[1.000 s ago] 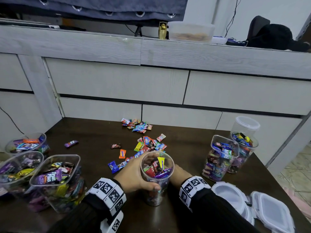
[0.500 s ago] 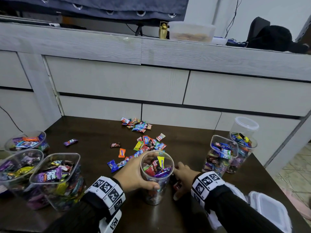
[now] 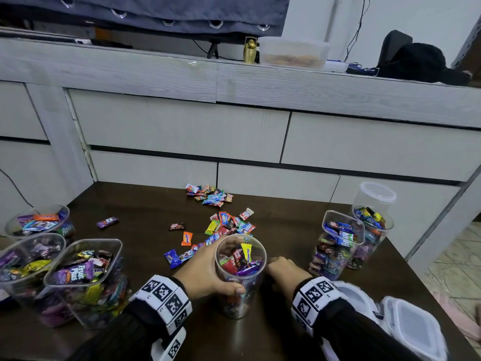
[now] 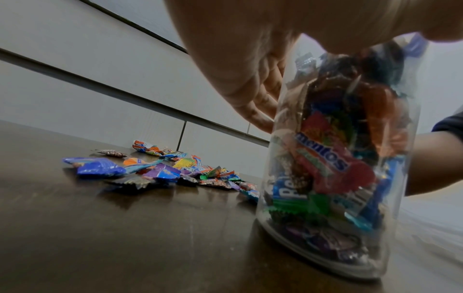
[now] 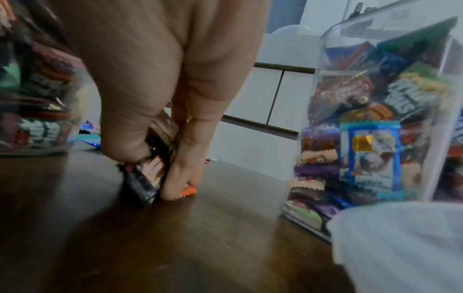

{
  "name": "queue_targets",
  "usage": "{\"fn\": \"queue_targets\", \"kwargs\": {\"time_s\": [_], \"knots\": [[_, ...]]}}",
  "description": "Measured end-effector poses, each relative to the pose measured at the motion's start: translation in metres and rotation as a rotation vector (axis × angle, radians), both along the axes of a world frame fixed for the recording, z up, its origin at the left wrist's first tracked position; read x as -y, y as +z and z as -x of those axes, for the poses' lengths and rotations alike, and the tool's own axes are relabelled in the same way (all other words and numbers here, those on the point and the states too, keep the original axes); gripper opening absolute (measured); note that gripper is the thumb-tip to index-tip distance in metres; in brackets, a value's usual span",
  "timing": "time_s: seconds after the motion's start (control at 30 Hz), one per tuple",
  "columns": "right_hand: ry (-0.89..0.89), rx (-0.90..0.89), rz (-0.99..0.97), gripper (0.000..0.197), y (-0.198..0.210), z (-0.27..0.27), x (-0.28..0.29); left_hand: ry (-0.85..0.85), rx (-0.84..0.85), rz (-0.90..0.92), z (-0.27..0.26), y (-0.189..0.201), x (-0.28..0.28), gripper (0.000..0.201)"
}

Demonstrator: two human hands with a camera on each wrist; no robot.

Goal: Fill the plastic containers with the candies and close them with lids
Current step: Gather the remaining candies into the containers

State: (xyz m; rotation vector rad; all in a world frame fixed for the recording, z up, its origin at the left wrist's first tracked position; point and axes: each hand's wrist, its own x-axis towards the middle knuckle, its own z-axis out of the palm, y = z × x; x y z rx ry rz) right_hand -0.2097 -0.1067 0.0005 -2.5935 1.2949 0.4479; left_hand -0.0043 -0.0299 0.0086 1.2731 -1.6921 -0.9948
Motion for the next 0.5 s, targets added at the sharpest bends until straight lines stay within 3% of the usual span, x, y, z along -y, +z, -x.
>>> {"fn": "queue_targets", "kwargs": {"time_s": [0.17, 0.37, 0.5], "knots": [[-0.17, 0.103, -0.009, 0.026, 0.008, 0.006, 0.015, -0.009, -0.012, -0.016, -0.001, -0.001, 0.001, 0.086], [-0.299, 0.575, 0.041, 0.017, 0.047, 0.025, 0.019, -0.011, -0.006, -0.028, -0.001, -0.001, 0.0, 0.087], [-0.194, 0.874, 0.147, 0.022, 0.086, 0.018, 0.004, -0.019, -0.018, -0.053, -0.002, 0.0, 0.001, 0.089]]}}
